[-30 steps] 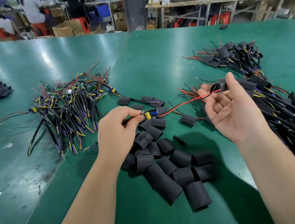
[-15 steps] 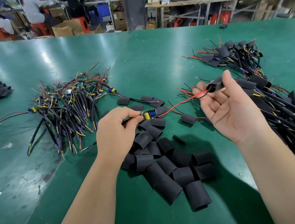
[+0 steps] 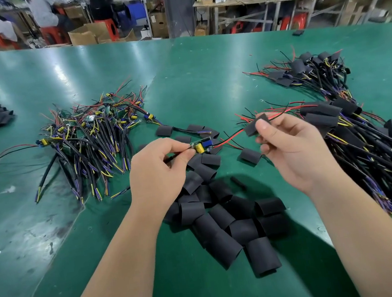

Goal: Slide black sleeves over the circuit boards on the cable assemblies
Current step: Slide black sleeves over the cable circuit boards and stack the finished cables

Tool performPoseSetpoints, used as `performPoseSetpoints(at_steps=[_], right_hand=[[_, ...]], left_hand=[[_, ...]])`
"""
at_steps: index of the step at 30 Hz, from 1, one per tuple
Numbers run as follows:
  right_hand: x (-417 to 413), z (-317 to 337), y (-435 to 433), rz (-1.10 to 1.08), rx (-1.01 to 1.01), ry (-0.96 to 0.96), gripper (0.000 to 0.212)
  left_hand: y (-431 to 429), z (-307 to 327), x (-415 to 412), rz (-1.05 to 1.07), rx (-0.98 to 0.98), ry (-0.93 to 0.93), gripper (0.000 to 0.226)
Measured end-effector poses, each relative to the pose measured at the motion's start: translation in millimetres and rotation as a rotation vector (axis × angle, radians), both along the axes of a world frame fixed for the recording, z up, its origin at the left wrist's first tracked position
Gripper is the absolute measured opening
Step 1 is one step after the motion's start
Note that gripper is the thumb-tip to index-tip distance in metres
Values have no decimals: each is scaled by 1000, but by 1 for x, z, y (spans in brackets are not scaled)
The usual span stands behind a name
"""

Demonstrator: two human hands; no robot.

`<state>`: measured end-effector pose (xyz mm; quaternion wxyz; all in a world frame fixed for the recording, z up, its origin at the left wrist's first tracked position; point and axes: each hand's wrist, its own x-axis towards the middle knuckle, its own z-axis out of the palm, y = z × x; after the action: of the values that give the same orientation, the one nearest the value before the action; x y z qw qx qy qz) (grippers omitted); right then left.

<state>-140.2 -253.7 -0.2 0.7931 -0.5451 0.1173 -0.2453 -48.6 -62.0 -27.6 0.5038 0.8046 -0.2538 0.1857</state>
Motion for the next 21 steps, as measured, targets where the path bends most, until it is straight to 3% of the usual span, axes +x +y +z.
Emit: performPoseSetpoints(at_steps=[5,10,12,16,21], right_hand=[[3,-7,12,190,-35,-44,14],[2,-6,10,294,-112,-77,35],[2,-7,7,331,-135,-123,34],[0,-5,7,328,-203,-110,42],[-2,-5,7,234,-342,-69,34]], left_hand=[[-4,7,-10,-152,-96,92,18],[-4,13,-13,-234,-151,135,29],[-4,13,-12,-264,-167,163,28],[-3,13,-11,-297,-134,185,27],[-3,13,-12,-298,-107,200,24]])
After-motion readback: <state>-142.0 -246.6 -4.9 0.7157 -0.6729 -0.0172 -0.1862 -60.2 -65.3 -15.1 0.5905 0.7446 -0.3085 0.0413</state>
